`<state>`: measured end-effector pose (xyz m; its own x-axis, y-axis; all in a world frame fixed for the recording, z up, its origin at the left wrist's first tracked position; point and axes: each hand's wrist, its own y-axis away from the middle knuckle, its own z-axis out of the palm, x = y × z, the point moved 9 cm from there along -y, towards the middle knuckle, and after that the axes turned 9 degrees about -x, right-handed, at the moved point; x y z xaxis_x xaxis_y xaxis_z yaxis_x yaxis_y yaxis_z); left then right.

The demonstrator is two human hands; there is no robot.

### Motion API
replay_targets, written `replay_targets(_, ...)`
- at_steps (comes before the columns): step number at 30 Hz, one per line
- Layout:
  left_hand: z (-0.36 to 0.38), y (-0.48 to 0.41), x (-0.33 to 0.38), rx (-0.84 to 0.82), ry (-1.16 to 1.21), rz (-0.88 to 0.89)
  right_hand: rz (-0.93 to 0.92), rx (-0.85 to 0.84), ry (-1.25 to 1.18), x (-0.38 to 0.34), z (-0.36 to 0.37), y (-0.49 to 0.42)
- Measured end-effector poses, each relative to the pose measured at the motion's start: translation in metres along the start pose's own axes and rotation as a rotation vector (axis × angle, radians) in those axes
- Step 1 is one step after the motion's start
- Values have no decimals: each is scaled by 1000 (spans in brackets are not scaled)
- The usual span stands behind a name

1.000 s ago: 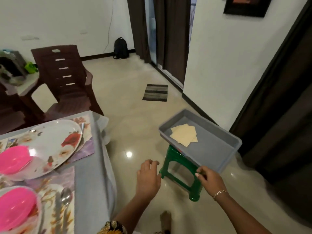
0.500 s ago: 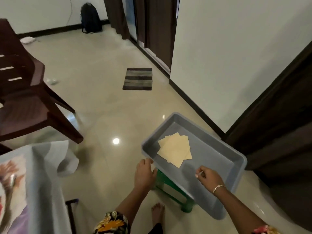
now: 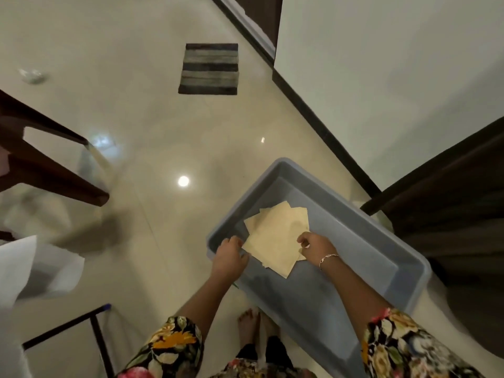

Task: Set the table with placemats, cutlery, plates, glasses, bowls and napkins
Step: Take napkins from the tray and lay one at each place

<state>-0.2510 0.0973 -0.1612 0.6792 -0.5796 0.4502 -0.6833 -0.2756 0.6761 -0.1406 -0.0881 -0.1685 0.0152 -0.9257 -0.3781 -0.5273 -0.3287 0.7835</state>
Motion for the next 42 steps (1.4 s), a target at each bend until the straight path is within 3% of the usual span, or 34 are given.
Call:
replay_targets(8, 31, -45, -24, -42, 126, -114, -51, 11, 181, -21, 2, -77)
replay_targets(15, 43, -64, -29, -40, 233, -124, 28, 2, 339, -17, 7, -114)
replay_targets(22, 44, -64, -30, -30, 282, -110, 85, 51, 278, -6, -3, -123)
replay_targets(34, 38, -39, -26, 27, 347, -39, 88, -29, 313, 3, 5, -100)
replay_targets(42, 19, 6, -16, 64, 458, 1, -181, 93, 159, -39, -24, -18)
